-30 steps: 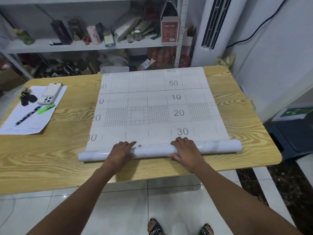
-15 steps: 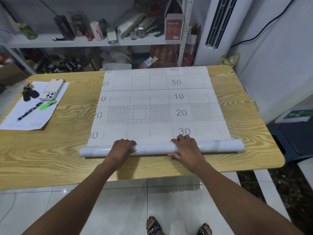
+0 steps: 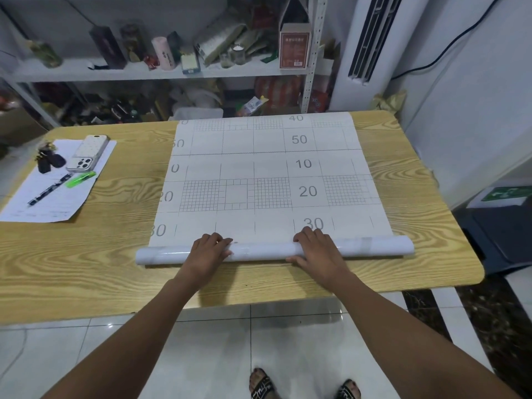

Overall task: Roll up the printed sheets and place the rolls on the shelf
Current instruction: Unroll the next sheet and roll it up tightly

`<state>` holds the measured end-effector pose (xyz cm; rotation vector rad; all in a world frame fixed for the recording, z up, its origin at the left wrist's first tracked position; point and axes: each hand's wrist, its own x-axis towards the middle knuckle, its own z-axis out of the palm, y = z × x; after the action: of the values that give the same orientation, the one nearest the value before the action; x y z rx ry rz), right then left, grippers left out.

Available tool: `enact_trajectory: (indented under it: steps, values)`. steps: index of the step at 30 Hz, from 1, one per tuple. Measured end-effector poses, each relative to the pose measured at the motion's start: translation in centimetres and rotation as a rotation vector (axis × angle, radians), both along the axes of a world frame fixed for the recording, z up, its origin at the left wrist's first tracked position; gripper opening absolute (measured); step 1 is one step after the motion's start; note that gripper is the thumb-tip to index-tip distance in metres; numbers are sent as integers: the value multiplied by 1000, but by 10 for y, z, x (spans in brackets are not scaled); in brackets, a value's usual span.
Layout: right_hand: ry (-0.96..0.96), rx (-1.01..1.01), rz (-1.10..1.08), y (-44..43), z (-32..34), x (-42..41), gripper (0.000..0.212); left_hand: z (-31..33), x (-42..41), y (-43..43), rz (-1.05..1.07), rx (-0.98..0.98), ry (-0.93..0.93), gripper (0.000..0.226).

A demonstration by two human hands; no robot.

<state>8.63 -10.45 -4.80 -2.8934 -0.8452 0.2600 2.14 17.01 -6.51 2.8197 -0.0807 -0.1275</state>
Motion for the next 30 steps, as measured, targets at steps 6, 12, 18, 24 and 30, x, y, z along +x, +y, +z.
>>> enact_trajectory:
  steps: [6,12,18,24,30]
  values:
    - [6,-9,-13,1,0,1,50,10,2,-4,-17,51,124,62]
    - [12,-27,-19,3,0,-2,72,6,-1,2,-18,-58,70,77]
    - [-17,-38,-29,4,-1,-4,86,8,-1,4,-41,-61,81,87]
    - [-49,-15,-41,5,1,-6,82,4,-5,6,-64,-36,20,69]
    - [-55,10,-51,6,-5,-7,67,0,-4,6,-53,19,11,68]
